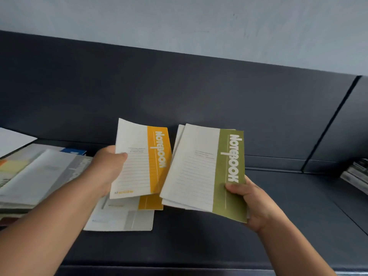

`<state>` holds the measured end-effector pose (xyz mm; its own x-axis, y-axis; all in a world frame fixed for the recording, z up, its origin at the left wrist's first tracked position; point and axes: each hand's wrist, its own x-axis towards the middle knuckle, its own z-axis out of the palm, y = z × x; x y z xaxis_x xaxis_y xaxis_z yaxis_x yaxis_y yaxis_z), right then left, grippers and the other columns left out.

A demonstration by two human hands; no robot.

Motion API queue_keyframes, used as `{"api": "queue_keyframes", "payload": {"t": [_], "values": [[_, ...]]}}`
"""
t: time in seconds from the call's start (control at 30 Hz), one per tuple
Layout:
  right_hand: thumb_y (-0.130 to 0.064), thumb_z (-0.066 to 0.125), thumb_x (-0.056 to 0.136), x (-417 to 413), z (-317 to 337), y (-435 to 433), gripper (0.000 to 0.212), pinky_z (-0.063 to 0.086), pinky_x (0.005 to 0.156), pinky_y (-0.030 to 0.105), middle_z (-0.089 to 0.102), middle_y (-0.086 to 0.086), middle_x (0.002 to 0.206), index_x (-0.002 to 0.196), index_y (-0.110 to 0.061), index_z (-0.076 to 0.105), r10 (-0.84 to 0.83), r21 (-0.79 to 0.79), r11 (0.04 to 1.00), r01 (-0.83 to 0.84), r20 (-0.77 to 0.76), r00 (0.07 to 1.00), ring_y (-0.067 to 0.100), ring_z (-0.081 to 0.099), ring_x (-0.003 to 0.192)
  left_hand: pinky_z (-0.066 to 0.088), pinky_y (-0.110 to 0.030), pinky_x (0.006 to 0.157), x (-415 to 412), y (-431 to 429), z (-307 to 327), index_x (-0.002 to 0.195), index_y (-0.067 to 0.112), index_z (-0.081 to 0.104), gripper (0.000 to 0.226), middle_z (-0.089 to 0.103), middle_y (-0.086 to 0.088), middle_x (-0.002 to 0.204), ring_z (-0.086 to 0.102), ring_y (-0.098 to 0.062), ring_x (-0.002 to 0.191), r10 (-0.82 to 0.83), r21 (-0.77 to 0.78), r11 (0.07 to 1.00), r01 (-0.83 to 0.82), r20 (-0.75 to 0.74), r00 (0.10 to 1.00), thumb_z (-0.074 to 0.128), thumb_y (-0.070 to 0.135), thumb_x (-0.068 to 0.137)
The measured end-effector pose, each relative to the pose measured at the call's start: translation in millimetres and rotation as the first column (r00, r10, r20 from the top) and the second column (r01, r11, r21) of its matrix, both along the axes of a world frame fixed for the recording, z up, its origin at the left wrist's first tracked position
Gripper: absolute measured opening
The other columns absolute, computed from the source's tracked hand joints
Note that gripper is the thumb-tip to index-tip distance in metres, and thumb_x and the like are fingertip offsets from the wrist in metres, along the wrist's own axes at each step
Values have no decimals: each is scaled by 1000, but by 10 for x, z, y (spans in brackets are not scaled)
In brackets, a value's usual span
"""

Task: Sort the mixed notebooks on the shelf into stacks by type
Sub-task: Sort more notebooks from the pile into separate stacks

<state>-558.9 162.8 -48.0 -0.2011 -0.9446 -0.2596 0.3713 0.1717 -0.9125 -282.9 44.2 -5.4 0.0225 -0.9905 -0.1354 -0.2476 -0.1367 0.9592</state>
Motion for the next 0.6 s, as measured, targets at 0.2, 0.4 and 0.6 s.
{"api": "queue_keyframes", "payload": {"t": [0.2, 0.4, 0.6], "values": [[-1, 51, 93, -183, -73, 92, 35, 60, 65, 40, 75, 10, 107, 119, -21, 62, -34, -12, 999, 35, 49, 998, 29, 73, 85, 41, -31, 61, 208, -82, -178, 100, 8, 55, 10, 60, -10, 95, 54, -23, 76, 69, -10, 998, -69, 259, 963, 46, 13, 99], [-2, 53, 85, -20, -126, 91, 39, 60, 58, 38, 74, 15, 103, 121, -13, 61, -13, 17, 1000, 11, 153, 988, 28, 73, 73, 44, -42, 88, 241, -87, -324, 137, 9, 43, 52, 51, -16, 134, 52, -35, 117, 87, -134, 991, 17, 727, 681, 59, 29, 91], [-6, 59, 73, 358, -108, -66, 53, 60, 65, 40, 71, 18, 113, 127, -10, 59, 99, 29, 994, -106, 181, 979, 32, 72, 82, 56, -44, 83, -100, 320, 56, 102, 8, 67, 52, 71, -11, 103, 67, -29, 96, -229, 370, 863, 344, -321, 919, 47, 55, 93]]}}
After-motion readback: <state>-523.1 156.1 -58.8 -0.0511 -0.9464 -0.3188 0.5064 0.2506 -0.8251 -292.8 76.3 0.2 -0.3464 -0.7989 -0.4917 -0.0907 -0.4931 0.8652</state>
